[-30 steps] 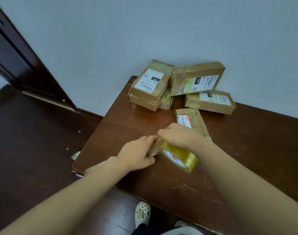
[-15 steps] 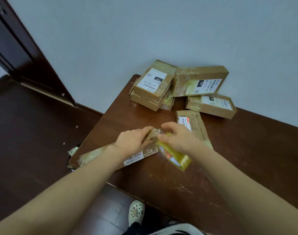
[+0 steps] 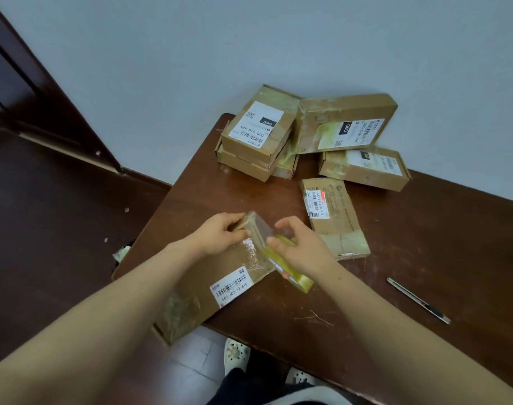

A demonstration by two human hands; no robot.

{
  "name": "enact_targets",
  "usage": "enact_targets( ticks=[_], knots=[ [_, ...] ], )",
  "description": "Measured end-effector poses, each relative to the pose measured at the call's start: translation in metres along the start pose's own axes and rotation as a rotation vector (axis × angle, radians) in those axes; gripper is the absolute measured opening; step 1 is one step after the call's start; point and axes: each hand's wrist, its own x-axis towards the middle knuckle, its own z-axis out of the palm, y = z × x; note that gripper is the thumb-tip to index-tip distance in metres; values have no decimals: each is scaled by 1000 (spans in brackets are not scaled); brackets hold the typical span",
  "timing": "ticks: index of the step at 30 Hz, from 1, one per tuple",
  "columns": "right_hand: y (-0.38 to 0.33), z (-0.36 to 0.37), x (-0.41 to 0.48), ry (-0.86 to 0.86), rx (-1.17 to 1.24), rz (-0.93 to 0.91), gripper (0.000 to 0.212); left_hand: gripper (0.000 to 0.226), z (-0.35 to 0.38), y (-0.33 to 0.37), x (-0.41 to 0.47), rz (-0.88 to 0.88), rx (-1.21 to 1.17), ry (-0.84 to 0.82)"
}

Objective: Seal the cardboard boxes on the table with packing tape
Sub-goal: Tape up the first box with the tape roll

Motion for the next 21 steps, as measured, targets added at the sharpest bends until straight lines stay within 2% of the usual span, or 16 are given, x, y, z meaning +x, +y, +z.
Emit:
enact_targets(
  ticks=[2, 5, 8, 11, 14, 16, 21],
  knots=[
    [-5, 2, 3, 27, -56, -84, 21, 42, -3, -3, 5, -37, 4, 46],
    [-14, -1, 6, -18, -69, -102, 23, 53, -6, -8, 12, -48, -39, 75],
    [-13, -2, 12, -75, -45, -93, 24, 50, -8, -14, 16, -25, -46, 51],
    [-11, -1, 16, -138, 158, -95, 29, 44, -7, -23, 21, -85, -55, 45],
    [-12, 3, 23, -76, 206, -114, 21, 39, 4, -25, 26, -42, 91, 81],
    [-15, 6, 28, -47, 225, -97, 20, 37, 14, -25, 26, -28, 98, 80],
    [-17, 7, 28, -49, 235, -79, 13, 30, 24, -25, 32, -105, 138, 155]
  ],
)
